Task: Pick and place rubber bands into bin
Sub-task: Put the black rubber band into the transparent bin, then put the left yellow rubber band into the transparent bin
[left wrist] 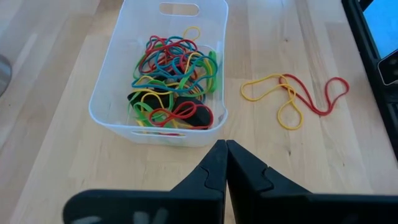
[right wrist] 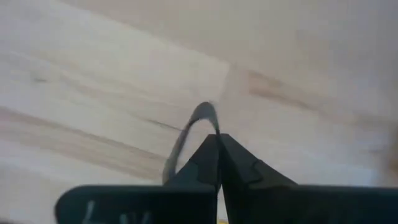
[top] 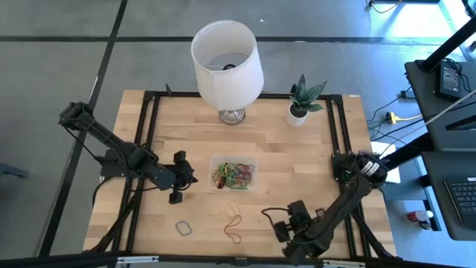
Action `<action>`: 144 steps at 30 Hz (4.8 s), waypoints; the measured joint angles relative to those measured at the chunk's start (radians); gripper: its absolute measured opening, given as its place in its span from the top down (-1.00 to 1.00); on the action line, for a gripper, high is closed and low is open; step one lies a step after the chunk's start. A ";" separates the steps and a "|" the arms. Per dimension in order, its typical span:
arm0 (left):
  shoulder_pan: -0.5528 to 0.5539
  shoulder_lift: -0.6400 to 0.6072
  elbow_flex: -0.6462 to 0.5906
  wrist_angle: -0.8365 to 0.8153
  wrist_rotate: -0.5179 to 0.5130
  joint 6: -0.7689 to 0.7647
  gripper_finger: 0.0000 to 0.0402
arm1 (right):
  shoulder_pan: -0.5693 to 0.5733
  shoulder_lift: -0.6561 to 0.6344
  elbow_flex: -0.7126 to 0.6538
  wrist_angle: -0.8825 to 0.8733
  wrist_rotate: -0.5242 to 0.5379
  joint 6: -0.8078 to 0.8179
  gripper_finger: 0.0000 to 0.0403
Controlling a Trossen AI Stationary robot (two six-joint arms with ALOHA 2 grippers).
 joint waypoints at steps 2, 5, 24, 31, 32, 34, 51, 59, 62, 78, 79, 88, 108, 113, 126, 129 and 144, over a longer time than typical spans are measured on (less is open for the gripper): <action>0.000 0.000 0.000 0.000 0.000 0.000 0.98 | -0.025 0.000 0.093 -0.094 0.053 -0.050 0.98; 0.000 0.000 0.000 0.000 0.000 0.001 0.98 | -0.080 -0.001 0.212 -0.178 0.171 -0.151 0.99; 0.000 -0.001 0.000 -0.001 -0.004 0.001 0.98 | -0.553 0.086 0.369 0.170 0.273 -1.055 0.95; 0.000 -0.001 0.000 -0.004 -0.003 0.001 0.98 | -0.575 0.194 0.369 0.156 0.193 -1.030 0.75; 0.000 -0.001 0.000 -0.004 -0.002 0.001 0.98 | -0.575 0.202 0.369 0.156 0.177 -1.030 0.72; 0.000 -0.001 0.000 -0.004 0.001 0.001 0.98 | -0.575 0.215 0.369 0.153 0.157 -1.029 0.64; 0.000 -0.001 0.000 -0.007 -0.012 0.001 0.98 | -0.447 0.064 0.385 0.047 0.204 -1.052 0.48; 0.000 -0.001 0.000 -0.001 -0.019 0.005 0.98 | -0.284 0.050 0.382 -0.077 0.263 -0.861 0.70; 0.000 -0.001 0.000 0.011 -0.014 0.042 0.98 | -0.228 0.052 0.360 -0.104 0.263 -0.795 0.79; -0.083 0.332 0.385 -0.185 -0.156 -0.008 0.98 | 0.064 -0.161 -0.116 0.177 0.246 -0.527 0.98; -0.083 0.365 0.418 -0.212 -0.156 -0.026 0.98 | 0.079 -0.187 -0.160 0.202 0.248 -0.507 0.98; -0.086 0.627 0.652 -0.322 -0.140 -0.241 0.98 | 0.135 -0.351 -0.438 0.361 0.253 -0.507 0.98; -0.122 0.984 0.793 -0.312 0.078 -0.367 0.82 | 0.201 -0.429 -0.694 0.643 0.253 -0.531 0.98; -0.111 1.002 0.783 -0.308 0.072 -0.390 0.52 | 0.219 -0.429 -0.695 0.649 0.253 -0.529 0.98; -0.052 1.079 0.769 -0.290 0.079 -0.492 0.21 | 0.226 -0.428 -0.695 0.651 0.256 -0.529 0.98; -0.041 1.092 0.772 -0.291 0.115 -0.513 0.28 | 0.226 -0.428 -0.695 0.651 0.256 -0.529 0.98; -0.033 1.112 0.848 -0.370 0.216 -0.499 0.99 | 0.226 -0.428 -0.695 0.652 0.255 -0.529 0.98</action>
